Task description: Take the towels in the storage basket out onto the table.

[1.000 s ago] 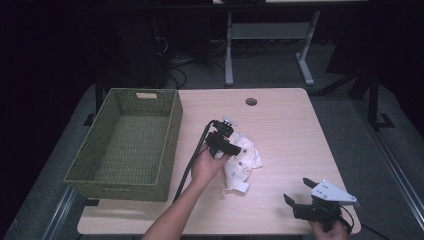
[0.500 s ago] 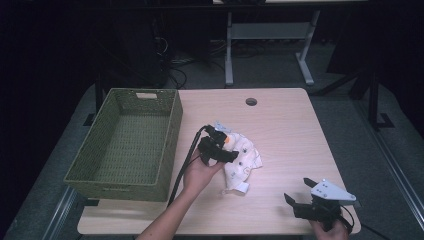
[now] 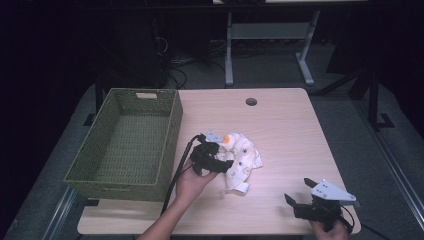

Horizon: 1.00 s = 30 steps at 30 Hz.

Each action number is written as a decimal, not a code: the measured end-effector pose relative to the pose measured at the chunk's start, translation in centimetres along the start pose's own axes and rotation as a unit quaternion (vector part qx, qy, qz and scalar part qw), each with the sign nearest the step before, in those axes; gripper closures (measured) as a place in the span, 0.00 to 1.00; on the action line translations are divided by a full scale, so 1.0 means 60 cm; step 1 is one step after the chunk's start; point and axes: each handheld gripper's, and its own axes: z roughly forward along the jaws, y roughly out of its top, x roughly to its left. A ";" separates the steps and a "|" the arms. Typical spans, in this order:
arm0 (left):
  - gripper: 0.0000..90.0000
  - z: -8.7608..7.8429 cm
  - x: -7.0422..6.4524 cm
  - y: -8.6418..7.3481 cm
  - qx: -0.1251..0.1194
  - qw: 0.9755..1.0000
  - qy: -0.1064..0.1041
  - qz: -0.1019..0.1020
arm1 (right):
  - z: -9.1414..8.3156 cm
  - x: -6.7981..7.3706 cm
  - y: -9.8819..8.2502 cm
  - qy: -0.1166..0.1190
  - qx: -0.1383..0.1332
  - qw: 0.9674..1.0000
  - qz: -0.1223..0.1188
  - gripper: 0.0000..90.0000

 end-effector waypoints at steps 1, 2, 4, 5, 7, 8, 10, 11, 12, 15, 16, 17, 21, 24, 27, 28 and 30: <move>0.30 -0.001 -0.003 -0.004 0.000 1.000 -0.003 0.001 | 0.000 0.000 0.000 -0.001 0.000 1.000 -0.001 0.15; 0.29 -0.002 -0.006 -0.006 0.001 1.000 -0.001 0.006 | 0.000 -0.001 0.000 0.000 0.000 1.000 -0.001 0.15; 0.28 -0.005 -0.010 -0.012 -0.005 1.000 -0.006 0.010 | 0.000 -0.001 0.000 0.000 0.001 1.000 -0.001 0.15; 0.28 -0.008 -0.012 -0.016 -0.006 1.000 -0.007 0.011 | 0.000 -0.001 -0.001 0.000 0.000 1.000 0.000 0.15; 0.27 -0.015 -0.016 -0.022 -0.010 1.000 -0.007 0.018 | -0.001 -0.001 -0.001 0.000 -0.001 1.000 0.001 0.15; 0.27 -0.018 -0.017 -0.025 -0.013 1.000 -0.008 0.021 | -0.002 -0.001 -0.001 -0.001 -0.001 1.000 0.002 0.15; 0.27 -0.026 -0.019 -0.029 -0.011 1.000 -0.007 0.027 | -0.002 -0.003 -0.001 -0.002 -0.001 1.000 0.001 0.15; 0.27 -0.029 -0.020 -0.032 -0.014 1.000 -0.009 0.025 | -0.002 -0.003 -0.001 -0.002 -0.001 1.000 0.000 0.15; 0.27 -0.031 -0.019 -0.034 -0.012 0.999 -0.009 0.028 | -0.002 -0.003 -0.001 -0.002 -0.001 1.000 0.001 0.15; 0.27 -0.035 -0.021 -0.043 -0.011 0.999 -0.006 0.031 | -0.002 -0.001 0.000 -0.002 -0.001 1.000 0.001 0.15; 0.27 -0.037 -0.020 -0.046 -0.010 0.999 -0.007 0.030 | -0.002 -0.001 0.000 -0.003 -0.001 1.000 0.001 0.15; 0.27 -0.038 -0.020 -0.050 -0.012 1.000 -0.009 0.027 | -0.002 -0.001 0.000 -0.003 -0.001 1.000 0.001 0.15; 0.27 -0.043 -0.022 -0.066 -0.019 0.999 -0.004 0.033 | -0.002 -0.001 0.000 -0.003 -0.002 1.000 0.003 0.15; 0.27 -0.047 -0.023 -0.077 -0.013 0.999 -0.001 0.040 | -0.002 -0.001 0.000 -0.004 -0.002 1.000 0.003 0.15; 0.27 -0.054 -0.021 -0.089 -0.014 0.999 -0.001 0.036 | -0.002 -0.001 0.000 -0.004 -0.002 1.000 0.002 0.15; 0.27 -0.056 -0.020 -0.092 -0.016 0.999 -0.001 0.033 | -0.002 -0.001 -0.001 -0.004 -0.001 1.000 0.002 0.15; 0.27 -0.060 -0.018 -0.099 -0.018 0.999 -0.007 0.027 | -0.002 0.000 -0.001 -0.004 -0.001 1.000 0.003 0.15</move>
